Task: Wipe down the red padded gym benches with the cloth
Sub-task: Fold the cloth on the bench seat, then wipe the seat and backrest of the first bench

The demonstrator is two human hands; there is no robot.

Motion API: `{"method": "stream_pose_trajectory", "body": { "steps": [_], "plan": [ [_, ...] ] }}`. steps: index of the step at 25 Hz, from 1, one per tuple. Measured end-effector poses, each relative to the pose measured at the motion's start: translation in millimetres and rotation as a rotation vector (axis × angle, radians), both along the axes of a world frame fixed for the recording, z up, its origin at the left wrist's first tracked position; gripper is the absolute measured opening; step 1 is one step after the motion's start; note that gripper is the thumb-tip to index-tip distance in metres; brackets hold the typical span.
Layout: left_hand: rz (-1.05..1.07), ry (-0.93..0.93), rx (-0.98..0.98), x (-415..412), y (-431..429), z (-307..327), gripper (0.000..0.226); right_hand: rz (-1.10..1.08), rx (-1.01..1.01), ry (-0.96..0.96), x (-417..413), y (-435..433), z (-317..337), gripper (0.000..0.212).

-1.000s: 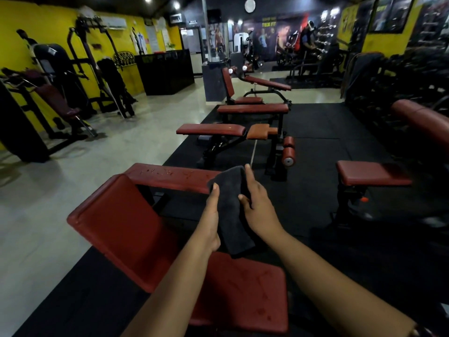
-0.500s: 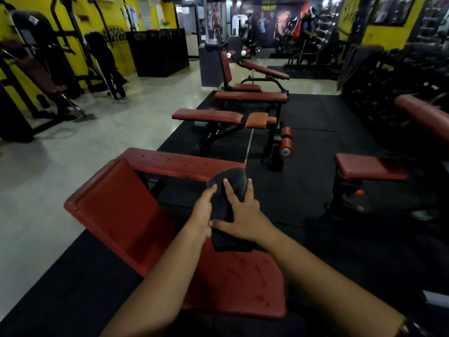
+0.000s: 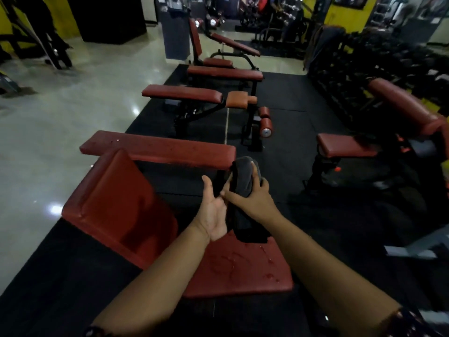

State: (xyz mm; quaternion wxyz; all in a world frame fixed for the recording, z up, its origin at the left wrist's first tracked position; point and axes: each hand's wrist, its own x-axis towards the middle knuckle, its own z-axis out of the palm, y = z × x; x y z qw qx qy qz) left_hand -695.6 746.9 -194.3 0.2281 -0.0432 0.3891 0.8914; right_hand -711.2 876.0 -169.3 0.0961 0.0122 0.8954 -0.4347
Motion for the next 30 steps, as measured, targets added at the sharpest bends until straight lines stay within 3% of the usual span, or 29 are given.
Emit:
{"method": "stream_pose_trajectory", "body": {
  "steps": [4, 8, 11, 12, 14, 16, 21, 26, 30],
  "plan": [
    [-0.213, 0.069, -0.027, -8, -3, -14, 0.095, -0.259, -0.241, 0.124, 6, 3, -30, 0.101],
    [-0.255, 0.103, -0.142, -16, 20, -28, 0.079, -0.384, -0.138, 0.112, 11, 28, -43, 0.094],
    [-0.317, 0.16, -0.588, -17, 37, -46, 0.05, -0.37, 0.114, 0.059, 27, 57, -65, 0.076],
    [-0.284, 0.191, -0.757, -19, 40, -58, 0.043, -0.342, 0.205, 0.052, 32, 70, -75, 0.07],
    [-0.11, 0.187, -0.905, -21, 46, -85, 0.033, -0.29, 0.316, 0.013, 40, 94, -97, 0.062],
    [-0.042, 0.199, -1.061, -24, 44, -113, 0.031, -0.256, 0.374, -0.043, 46, 115, -119, 0.062],
    [-0.313, 0.51, -1.711, -4, 37, -174, 0.053, -0.147, 0.461, -0.145, 71, 154, -169, 0.069],
    [-0.327, 0.514, -1.836, 38, 53, -229, 0.063, 0.0, 0.519, -0.204, 91, 189, -224, 0.071],
    [-0.46, 0.511, -1.865, 47, 65, -280, 0.065, 0.079, 0.535, -0.401, 91, 207, -285, 0.072]
  ]
}}
